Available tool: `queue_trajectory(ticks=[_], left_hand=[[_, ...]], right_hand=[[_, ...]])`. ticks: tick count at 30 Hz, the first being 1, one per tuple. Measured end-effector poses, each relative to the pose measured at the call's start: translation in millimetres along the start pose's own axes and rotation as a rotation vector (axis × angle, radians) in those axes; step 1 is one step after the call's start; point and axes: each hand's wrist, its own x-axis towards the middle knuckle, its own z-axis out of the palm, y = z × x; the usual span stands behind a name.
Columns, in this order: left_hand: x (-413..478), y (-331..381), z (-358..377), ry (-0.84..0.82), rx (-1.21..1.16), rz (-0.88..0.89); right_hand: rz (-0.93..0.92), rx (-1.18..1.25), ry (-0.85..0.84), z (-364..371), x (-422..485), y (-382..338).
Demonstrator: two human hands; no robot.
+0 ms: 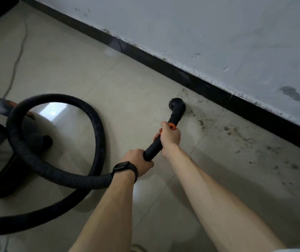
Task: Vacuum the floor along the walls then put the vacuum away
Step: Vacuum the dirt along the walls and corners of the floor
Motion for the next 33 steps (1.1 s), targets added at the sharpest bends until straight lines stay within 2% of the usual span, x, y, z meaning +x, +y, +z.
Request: queue_trajectory(ticks=[5, 22, 33], left_hand=[[13, 13, 8, 0.001, -0.006, 0.004], [31, 40, 19, 0.267, -0.006, 0.071], [50, 41, 27, 0.274, -0.077, 0.059]], right_hand=[[-0.054, -0.046, 0.042, -4, 15, -8], [-0.152, -0.178, 0.134, 9, 52, -25], [-0.185, -0.489, 0.148, 35, 66, -34]])
